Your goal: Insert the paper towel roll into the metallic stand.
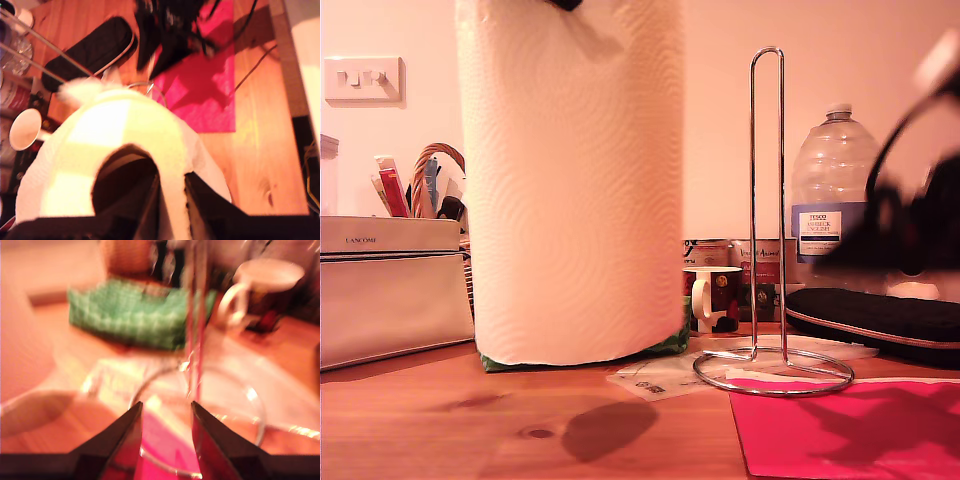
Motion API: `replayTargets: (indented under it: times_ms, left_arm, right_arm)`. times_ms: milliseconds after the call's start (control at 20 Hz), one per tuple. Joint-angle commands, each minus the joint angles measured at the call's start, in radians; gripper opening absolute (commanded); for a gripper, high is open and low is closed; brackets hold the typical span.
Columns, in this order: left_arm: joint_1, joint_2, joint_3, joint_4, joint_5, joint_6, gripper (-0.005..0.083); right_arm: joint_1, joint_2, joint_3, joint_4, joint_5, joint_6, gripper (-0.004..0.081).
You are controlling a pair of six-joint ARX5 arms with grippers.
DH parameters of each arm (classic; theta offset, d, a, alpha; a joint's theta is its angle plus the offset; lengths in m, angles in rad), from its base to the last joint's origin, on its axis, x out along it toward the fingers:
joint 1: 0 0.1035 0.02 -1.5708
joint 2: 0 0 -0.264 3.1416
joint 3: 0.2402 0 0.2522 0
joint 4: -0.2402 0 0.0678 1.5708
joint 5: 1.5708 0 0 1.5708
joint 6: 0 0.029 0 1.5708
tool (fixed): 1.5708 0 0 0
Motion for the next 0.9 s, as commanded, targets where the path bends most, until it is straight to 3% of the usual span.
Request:
replayTargets:
  times_ms: [0,450,850]
  left_arm:
    - [0.01,-0.005,0.014,0.018,0.014,-0.001,-0.0024]
    - [0.027,-0.005,0.014,0.019,0.027,-0.002,-0.0024]
    - [0.032,-0.005,0.014,0.021,0.026,-0.005,-0.0024]
  right_arm:
    - [0.006,0.054,0.004,0.062,0.002,-0.014,0.0323]
    - [0.005,0.336,0.133,0.214,0.019,-0.021,0.0317]
    - [0.006,0.536,0.291,0.22,-0.016,-0.011,0.0315]
